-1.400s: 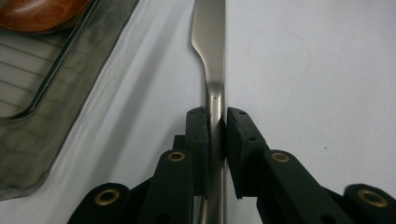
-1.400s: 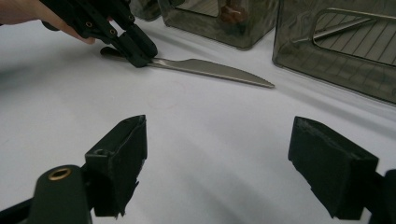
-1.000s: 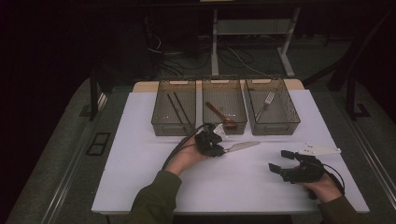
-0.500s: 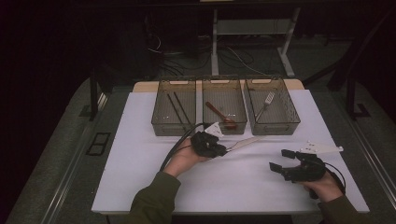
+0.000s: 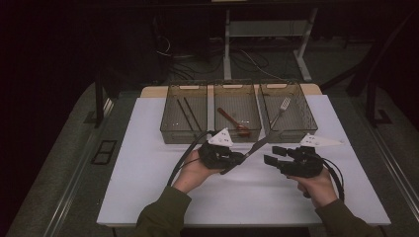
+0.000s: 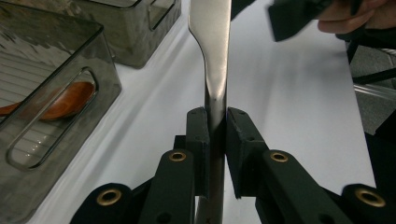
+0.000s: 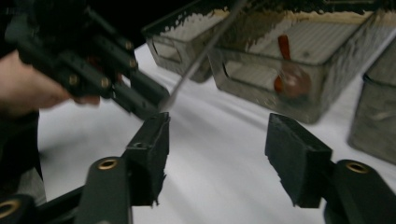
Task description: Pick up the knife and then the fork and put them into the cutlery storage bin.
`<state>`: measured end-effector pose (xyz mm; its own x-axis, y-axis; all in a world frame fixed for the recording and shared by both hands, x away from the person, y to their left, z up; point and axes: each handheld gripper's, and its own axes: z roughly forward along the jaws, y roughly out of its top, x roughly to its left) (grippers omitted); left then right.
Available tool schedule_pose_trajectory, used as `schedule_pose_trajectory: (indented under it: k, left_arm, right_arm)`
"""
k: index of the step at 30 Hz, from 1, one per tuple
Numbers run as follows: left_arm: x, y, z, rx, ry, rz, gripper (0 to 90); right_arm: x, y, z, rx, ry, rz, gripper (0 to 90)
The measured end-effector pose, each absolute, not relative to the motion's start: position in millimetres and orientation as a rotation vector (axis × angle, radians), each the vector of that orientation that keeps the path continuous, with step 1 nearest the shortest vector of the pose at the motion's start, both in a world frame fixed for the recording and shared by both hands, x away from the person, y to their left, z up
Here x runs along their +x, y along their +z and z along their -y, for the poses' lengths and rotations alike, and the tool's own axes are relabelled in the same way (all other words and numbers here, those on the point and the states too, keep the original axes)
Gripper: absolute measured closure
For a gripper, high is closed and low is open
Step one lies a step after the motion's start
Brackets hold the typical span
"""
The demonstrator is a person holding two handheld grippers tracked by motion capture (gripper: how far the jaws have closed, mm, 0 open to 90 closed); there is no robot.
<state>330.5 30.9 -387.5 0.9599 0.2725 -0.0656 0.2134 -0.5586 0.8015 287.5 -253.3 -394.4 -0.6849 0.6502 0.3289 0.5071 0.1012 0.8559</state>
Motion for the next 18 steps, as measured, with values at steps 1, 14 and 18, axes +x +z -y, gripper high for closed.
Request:
schedule_pose_trajectory:
  k: [1, 14, 18]
  left_arm:
    - [329.9, -387.5, -30.1, 2.183, 0.08, -0.342, 79.2]
    - [326.8, -388.7, -24.3, 2.145, 0.168, -0.418, 79.2]
    - [327.1, -390.4, -23.4, 2.143, 0.162, -0.419, 79.4]
  right_arm:
    - [287.5, -394.4, 253.3, 1.181, 1.642, -2.23, 44.8]
    - [312.2, -392.2, 218.9, 1.246, 1.753, -2.201, 74.5]
    - [314.7, -391.4, 215.5, 1.271, 1.792, -2.201, 83.8]
